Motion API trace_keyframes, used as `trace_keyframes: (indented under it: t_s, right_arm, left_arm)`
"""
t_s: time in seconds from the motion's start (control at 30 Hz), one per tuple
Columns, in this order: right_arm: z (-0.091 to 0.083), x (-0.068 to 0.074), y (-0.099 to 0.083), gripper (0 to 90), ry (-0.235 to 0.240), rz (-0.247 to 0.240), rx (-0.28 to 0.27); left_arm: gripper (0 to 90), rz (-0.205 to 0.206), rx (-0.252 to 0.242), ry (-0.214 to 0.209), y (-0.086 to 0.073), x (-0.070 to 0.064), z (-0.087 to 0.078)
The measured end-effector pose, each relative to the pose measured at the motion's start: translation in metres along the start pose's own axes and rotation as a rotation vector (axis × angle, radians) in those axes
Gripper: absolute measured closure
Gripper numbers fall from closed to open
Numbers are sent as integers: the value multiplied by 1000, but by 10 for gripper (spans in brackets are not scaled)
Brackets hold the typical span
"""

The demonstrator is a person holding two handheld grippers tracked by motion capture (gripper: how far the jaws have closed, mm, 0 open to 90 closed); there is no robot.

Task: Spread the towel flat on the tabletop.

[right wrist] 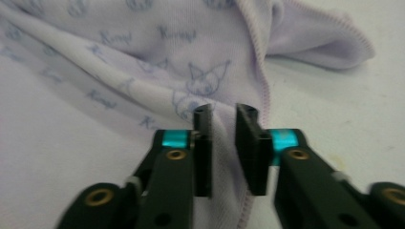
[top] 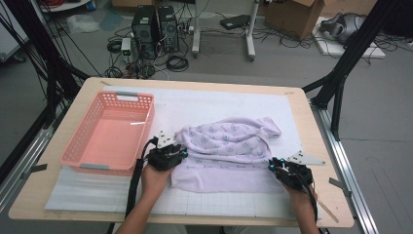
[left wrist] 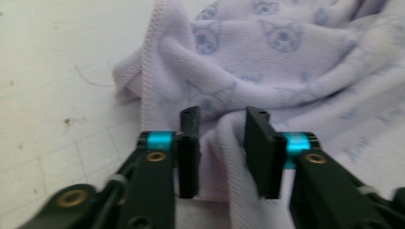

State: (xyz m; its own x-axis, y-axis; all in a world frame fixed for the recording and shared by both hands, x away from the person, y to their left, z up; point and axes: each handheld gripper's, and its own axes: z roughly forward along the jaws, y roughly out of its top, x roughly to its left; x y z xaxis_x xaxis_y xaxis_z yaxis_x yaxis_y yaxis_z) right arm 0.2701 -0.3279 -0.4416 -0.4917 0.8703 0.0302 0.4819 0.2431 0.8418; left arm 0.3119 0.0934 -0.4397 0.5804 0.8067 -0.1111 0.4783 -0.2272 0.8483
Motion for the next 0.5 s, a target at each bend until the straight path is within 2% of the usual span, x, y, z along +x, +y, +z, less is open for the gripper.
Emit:
trace_keyframes:
  t_s: [0.1,0.17,0.2,0.3,0.43,0.5]
  right_arm:
    - [-16,-4,2,658,2,29,-56]
    - [-25,-7,2,621,28,65,-79]
    - [-29,-8,1,607,29,65,-83]
    - [-36,-9,-2,566,33,62,-71]
    - [-41,-7,-9,549,48,56,-34]
    - [-43,-5,-13,543,59,41,-5]
  left_arm:
    - [557,16,-29,-27,-11,-2,-14]
    - [504,-5,-26,-44,-19,-1,-22]
    - [482,-14,-27,-51,-23,-1,-27]
    - [445,-33,-20,-76,-33,-2,-40]
    - [443,-12,-7,-71,-48,-7,-56]
    - [447,-30,2,-74,-49,-10,-60]
